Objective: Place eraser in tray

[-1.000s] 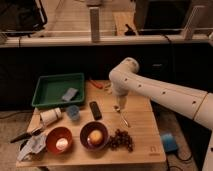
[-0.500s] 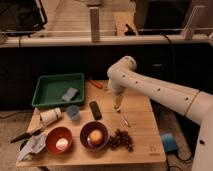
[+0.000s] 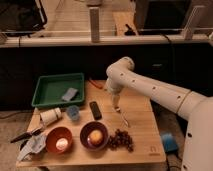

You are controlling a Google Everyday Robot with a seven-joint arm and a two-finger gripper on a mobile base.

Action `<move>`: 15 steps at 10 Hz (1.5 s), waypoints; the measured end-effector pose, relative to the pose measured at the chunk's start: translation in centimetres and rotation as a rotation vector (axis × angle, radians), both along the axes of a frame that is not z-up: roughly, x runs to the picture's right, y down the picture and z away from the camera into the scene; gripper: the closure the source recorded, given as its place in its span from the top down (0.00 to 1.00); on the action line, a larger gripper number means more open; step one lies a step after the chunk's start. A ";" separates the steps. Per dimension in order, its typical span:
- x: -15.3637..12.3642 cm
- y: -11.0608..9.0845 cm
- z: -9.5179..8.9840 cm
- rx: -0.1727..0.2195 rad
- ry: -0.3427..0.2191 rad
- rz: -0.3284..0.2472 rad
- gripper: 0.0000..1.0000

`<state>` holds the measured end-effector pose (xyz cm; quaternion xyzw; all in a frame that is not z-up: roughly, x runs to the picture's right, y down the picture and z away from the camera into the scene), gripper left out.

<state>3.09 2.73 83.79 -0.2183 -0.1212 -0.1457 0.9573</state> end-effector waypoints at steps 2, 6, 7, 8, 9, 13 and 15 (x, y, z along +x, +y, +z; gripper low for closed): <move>-0.1 0.8 1.8 -0.024 -0.012 0.007 0.80; -0.9 1.8 4.4 -0.060 -0.033 0.025 0.80; -1.2 2.2 4.9 -0.070 -0.038 0.025 0.80; -1.6 2.6 5.3 -0.079 -0.044 0.023 0.80; -2.0 3.0 5.8 -0.089 -0.051 0.020 0.80; -4.7 4.7 5.4 -0.067 -0.184 -0.214 0.80; -6.8 6.1 4.9 -0.043 -0.319 -0.419 0.80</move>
